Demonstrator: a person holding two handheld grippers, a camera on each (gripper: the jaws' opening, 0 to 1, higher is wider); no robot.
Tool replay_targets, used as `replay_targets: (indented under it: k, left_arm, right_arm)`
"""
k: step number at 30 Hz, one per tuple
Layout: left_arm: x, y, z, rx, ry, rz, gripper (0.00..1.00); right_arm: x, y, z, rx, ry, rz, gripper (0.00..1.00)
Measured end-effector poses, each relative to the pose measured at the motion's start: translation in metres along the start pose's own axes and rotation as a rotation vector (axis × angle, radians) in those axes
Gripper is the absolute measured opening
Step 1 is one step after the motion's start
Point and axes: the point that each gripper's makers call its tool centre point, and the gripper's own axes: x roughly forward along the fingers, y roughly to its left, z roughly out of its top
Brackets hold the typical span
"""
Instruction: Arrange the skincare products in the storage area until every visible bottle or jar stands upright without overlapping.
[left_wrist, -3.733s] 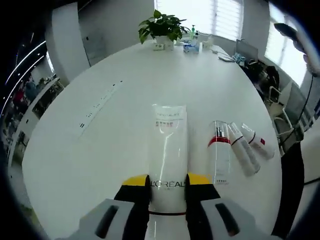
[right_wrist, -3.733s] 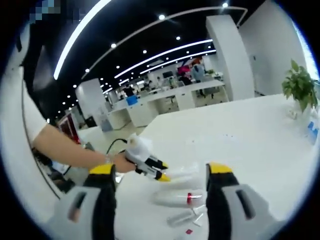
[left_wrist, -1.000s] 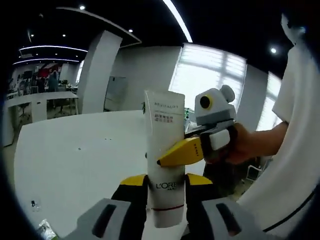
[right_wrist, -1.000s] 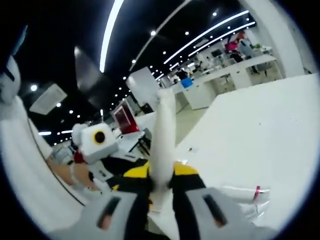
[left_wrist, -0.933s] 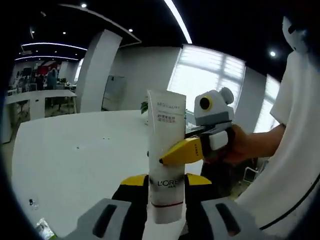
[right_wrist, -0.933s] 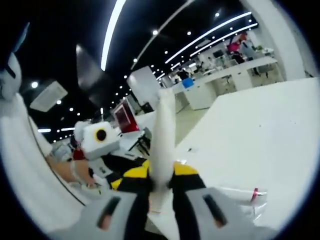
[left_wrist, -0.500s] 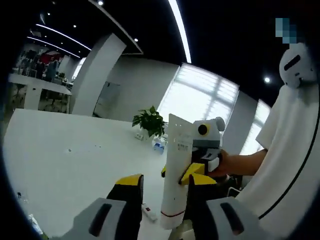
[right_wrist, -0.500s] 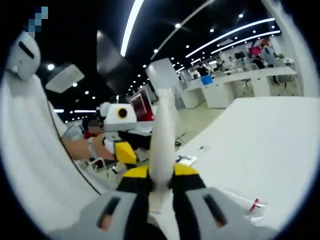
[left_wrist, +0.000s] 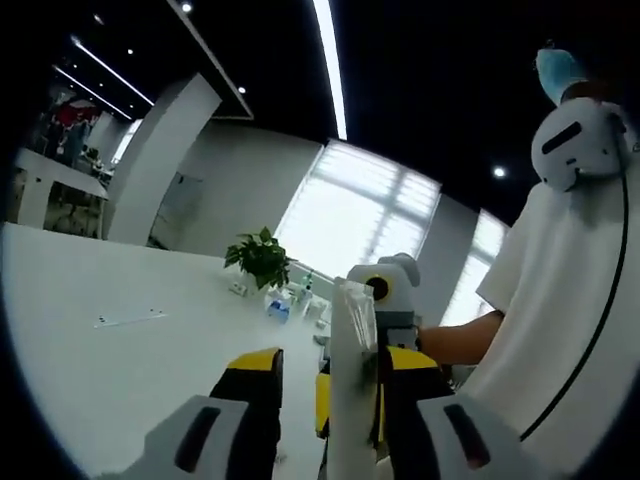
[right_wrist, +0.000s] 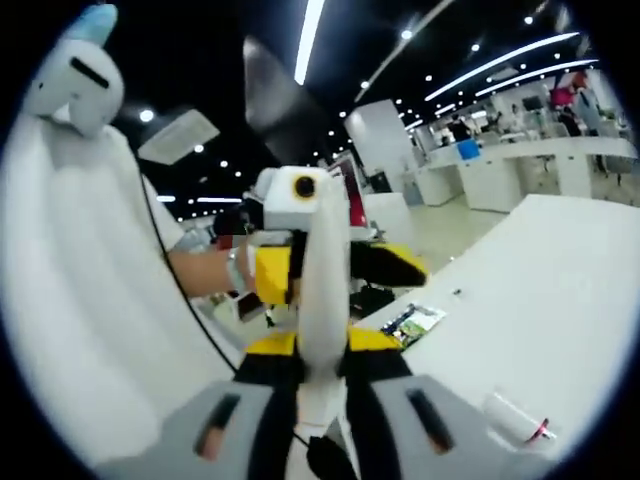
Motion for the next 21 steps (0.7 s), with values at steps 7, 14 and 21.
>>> replay_targets:
  k: [7, 14, 21]
  left_arm:
    - [0.002, -0.015, -0.006, 0.017, 0.023, -0.091, 0.22]
    - [0.003, -0.015, -0.008, 0.004, 0.02, -0.142, 0.18]
    - [0.01, -0.007, -0.005, 0.022, 0.001, -0.122, 0.13]
  right_arm:
    - [0.01, 0.007, 0.0, -0.004, 0.009, 0.027, 0.14]
    - [0.011, 0.006, 0.001, 0.003, 0.013, 0.04, 0.14]
    - [0.008, -0.003, 0.003, -0.003, 0.013, 0.045, 0.15]
